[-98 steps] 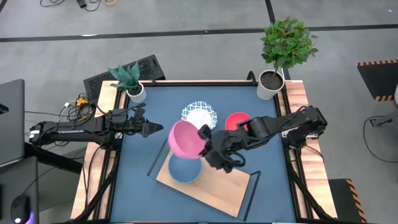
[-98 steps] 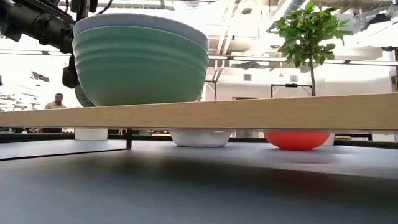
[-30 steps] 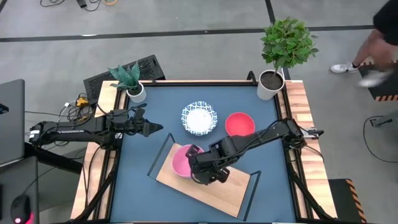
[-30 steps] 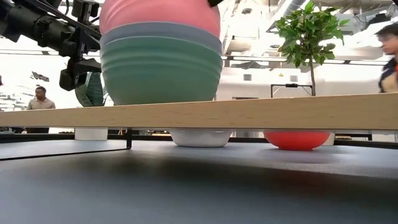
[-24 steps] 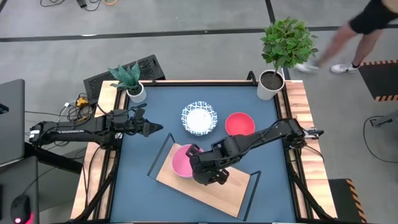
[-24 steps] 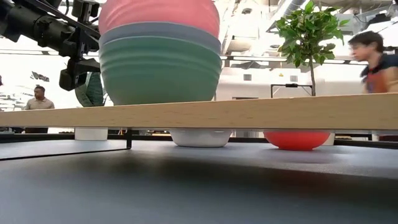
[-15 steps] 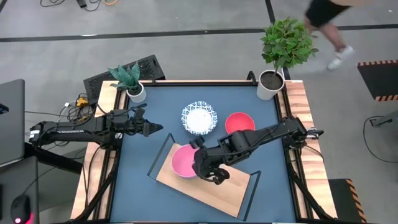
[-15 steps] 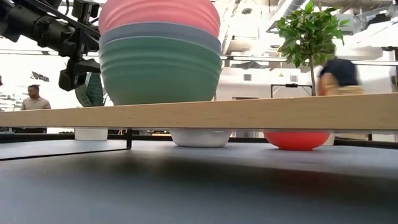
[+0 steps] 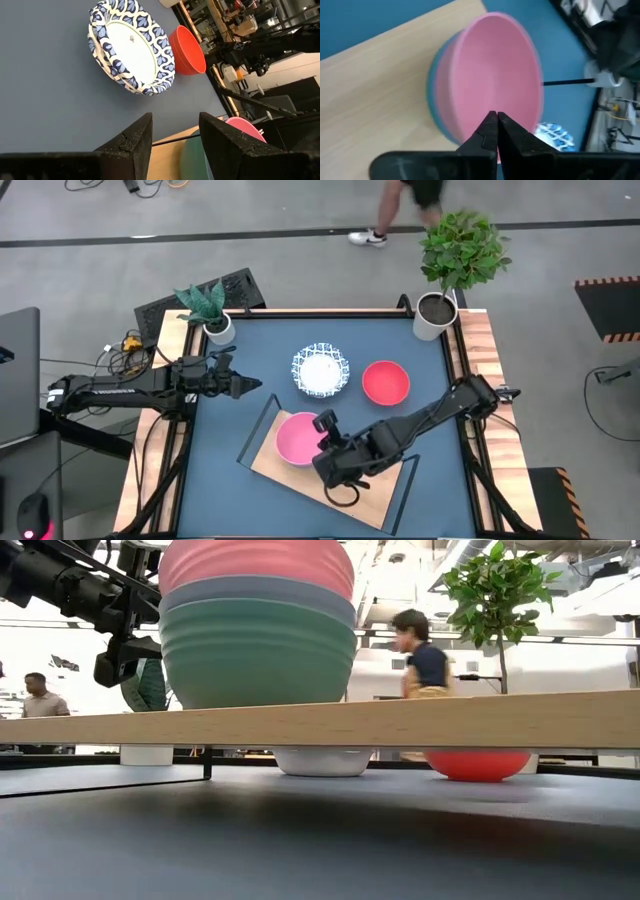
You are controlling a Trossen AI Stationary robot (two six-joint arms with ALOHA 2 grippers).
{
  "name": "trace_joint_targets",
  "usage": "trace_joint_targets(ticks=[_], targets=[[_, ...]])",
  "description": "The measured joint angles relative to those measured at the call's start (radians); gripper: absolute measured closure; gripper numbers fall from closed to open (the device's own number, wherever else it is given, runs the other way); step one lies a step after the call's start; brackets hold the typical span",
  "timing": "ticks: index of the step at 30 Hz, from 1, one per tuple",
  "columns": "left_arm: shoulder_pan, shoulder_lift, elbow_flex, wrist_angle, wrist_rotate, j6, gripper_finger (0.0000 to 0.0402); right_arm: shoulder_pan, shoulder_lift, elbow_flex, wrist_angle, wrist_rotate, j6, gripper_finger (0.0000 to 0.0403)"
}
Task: Place and stack bowls onto a shelf
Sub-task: Stack the pink bowl on top of the blue bowl on the shelf
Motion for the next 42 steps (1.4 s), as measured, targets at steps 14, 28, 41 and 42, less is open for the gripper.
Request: trace_joint_targets(ticks=[14,28,41,42], targets=[[0.000,0.000,0.000,0.000,0.000,0.000,0.0255,0.002,0.002,-0.120,0.106,-0.028,0.085,0.0379],[0.000,0.000,0.000,0.000,0.000,0.010,0.0255,-0.001,0.008,-0.120,0.164,-0.017,0.088,0.0375],[0.000,0.000,0.000,-0.001,0.000,0.001,0.0255,-0.001,0.070,-0.119,0.221,-0.066,0.084,0.0366],[0.000,0.000,0.000,-0.001,0.000,-0.005,0.0255,0.002,0.074,-0.121,0.218,-0.065,0.082,0.0369]])
